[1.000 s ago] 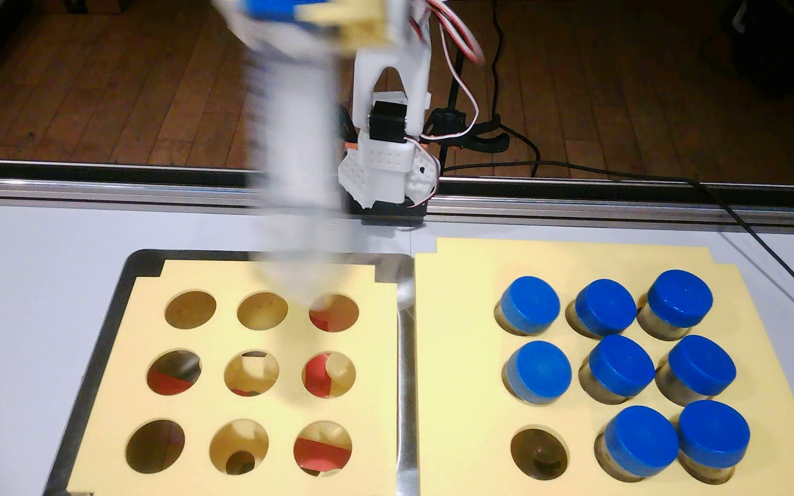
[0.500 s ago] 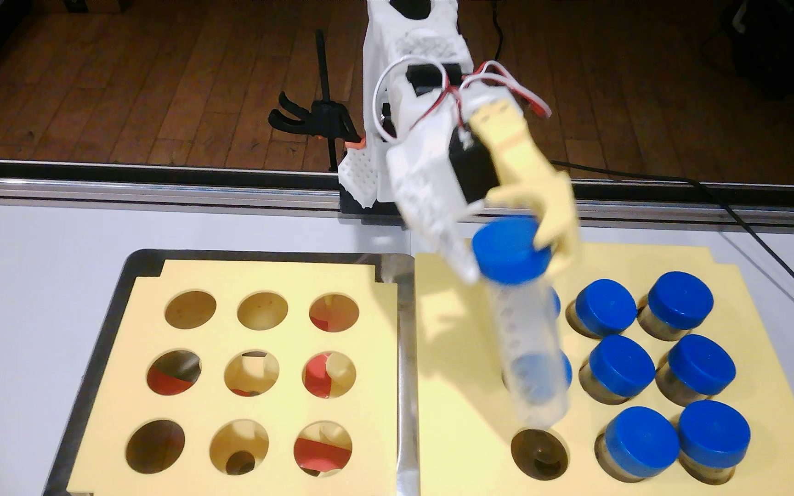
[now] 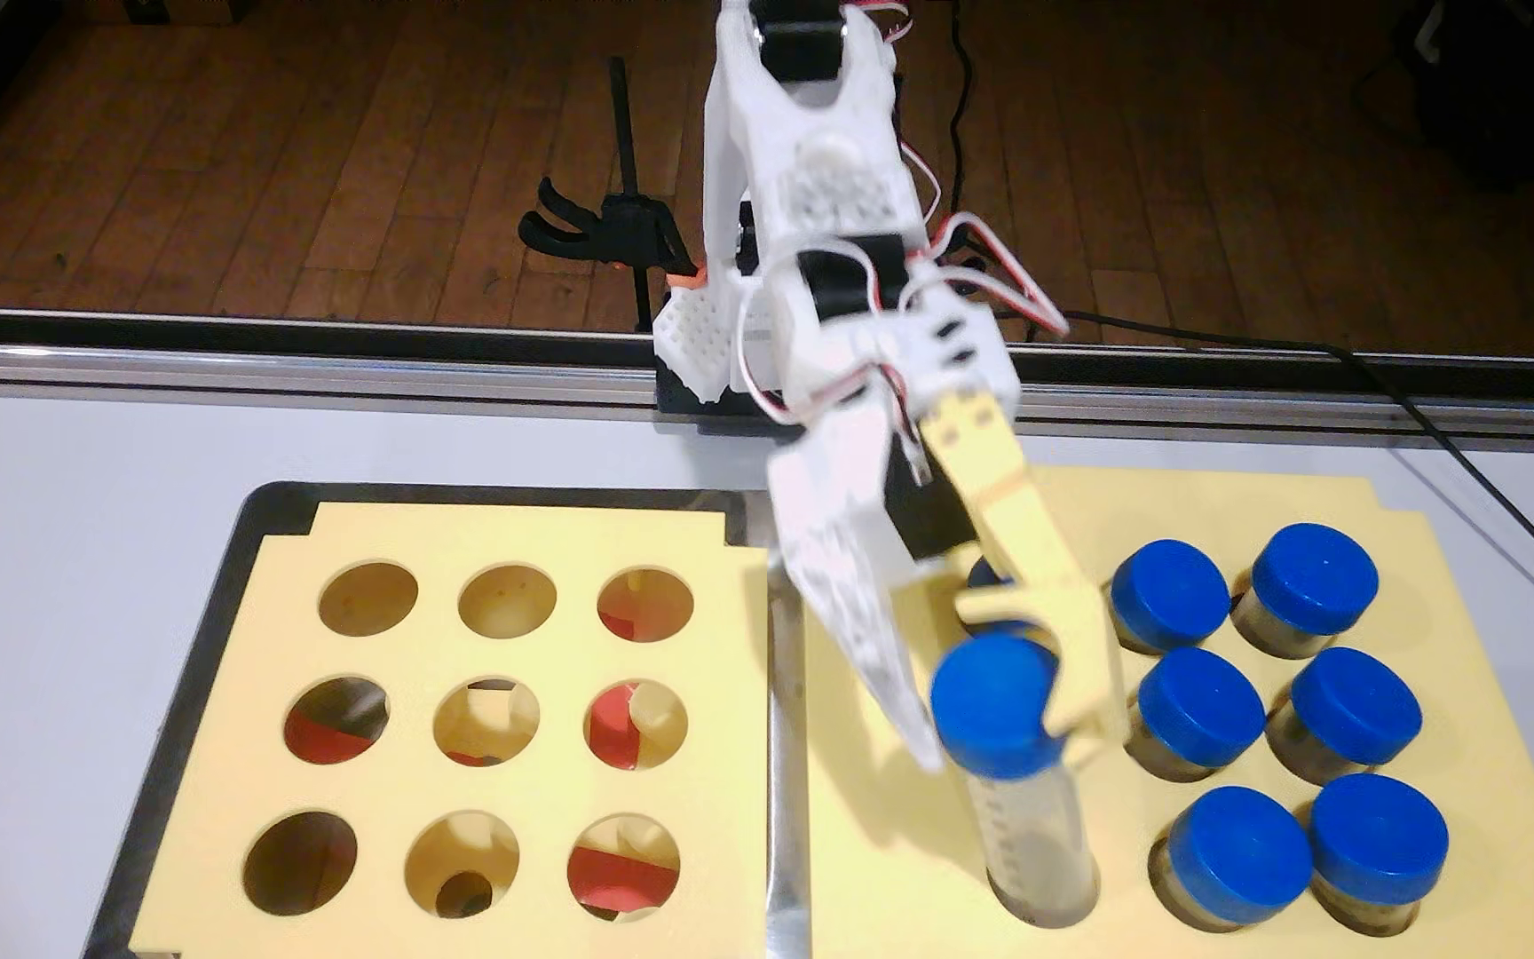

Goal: Move the test tubes

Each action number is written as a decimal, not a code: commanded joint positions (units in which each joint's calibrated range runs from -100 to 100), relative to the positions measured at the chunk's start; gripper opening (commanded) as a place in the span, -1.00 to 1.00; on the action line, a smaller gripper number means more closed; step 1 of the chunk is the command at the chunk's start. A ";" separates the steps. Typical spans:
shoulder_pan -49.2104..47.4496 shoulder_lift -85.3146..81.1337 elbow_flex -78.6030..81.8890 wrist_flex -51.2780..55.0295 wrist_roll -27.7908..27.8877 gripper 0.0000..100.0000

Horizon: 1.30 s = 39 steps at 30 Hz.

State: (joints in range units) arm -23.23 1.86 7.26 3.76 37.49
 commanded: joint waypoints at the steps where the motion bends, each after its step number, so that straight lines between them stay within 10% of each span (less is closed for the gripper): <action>1: -1.78 2.87 -2.77 5.55 0.17 -0.86; 11: -3.18 7.04 -7.85 13.85 3.20 -0.39; 23: 10.38 -7.55 -17.38 13.75 8.90 -0.37; 32: 20.45 -42.29 7.22 13.46 9.01 -0.99; 39: 20.45 -62.87 21.75 13.17 9.01 -0.99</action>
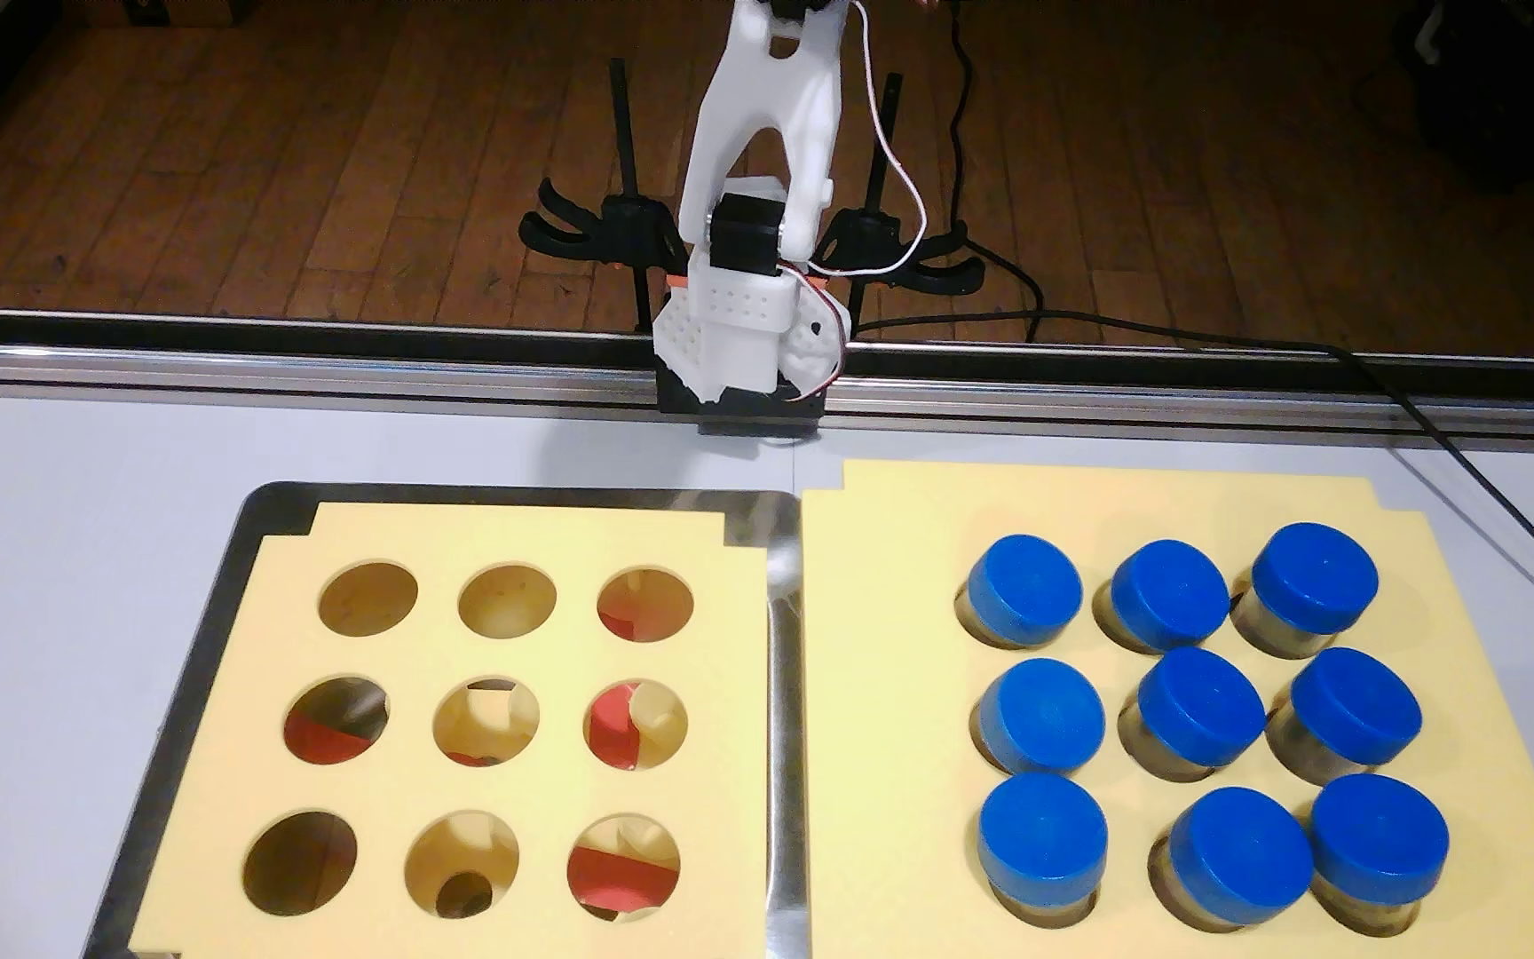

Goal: Move the test tubes

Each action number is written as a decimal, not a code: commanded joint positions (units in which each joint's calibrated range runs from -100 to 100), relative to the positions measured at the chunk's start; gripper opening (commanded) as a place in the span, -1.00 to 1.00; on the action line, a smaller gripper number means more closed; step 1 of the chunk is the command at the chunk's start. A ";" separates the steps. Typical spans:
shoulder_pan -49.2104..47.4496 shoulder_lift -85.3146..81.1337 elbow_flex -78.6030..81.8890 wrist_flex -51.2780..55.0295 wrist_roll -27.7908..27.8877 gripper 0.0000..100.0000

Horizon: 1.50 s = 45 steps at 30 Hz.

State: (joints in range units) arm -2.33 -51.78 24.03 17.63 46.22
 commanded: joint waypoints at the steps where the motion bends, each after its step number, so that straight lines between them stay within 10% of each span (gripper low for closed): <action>1: -0.53 -11.57 7.52 -0.70 0.28 -0.99; 10: 3.40 -46.31 52.82 -0.60 0.12 -0.99; 20: 2.88 -47.35 75.97 3.45 -0.04 -0.99; 23: 2.81 -47.35 75.97 14.06 -0.04 -0.99; 29: 2.59 -47.27 75.88 74.17 0.01 -0.99; 45: -12.23 -47.18 75.88 71.56 -0.04 -0.99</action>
